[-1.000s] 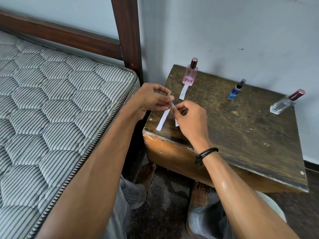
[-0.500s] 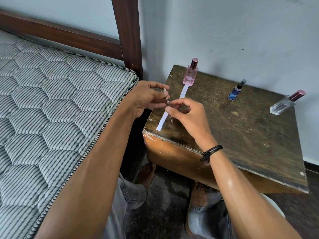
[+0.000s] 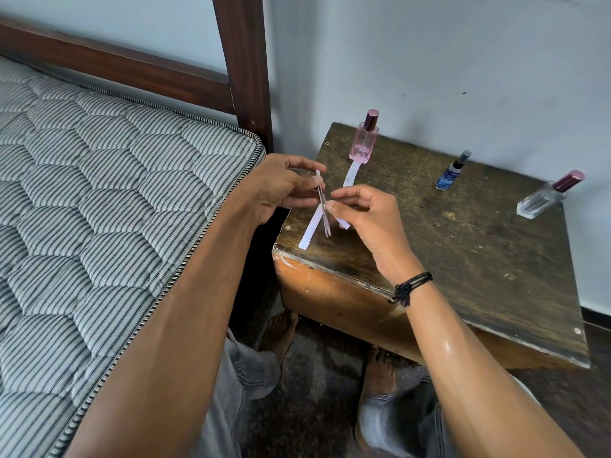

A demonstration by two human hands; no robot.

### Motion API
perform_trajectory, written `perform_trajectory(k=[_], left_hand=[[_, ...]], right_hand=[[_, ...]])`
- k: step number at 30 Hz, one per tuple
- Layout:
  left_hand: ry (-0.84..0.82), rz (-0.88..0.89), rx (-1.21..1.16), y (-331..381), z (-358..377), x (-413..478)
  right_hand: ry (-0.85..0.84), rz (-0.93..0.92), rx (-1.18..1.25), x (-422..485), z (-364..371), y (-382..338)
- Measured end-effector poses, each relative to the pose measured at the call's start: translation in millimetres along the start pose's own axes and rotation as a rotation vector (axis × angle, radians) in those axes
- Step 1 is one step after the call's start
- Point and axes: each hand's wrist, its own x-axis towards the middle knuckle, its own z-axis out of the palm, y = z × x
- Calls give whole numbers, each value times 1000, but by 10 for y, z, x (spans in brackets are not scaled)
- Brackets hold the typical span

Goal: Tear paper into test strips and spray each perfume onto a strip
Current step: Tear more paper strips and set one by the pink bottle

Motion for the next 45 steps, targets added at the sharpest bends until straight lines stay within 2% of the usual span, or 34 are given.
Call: perform_trajectory(k=[3,16,23,34,45], left_hand=[[-10,-6,-7,4,-6,0],[-75,-42,143,2,43,-12],[-97,-34,256,-19,43,14],[-39,45,399,-16,97,37],[-113,3,251,1,50,22]], right_hand=[[23,28,19,16,-24,-5],[224,-102,-114,26,-51,-14],[303,-138,-28,25,-46,-26],[266,-78,51,35,-58,10],[225,-48,-37,43,-64,15]])
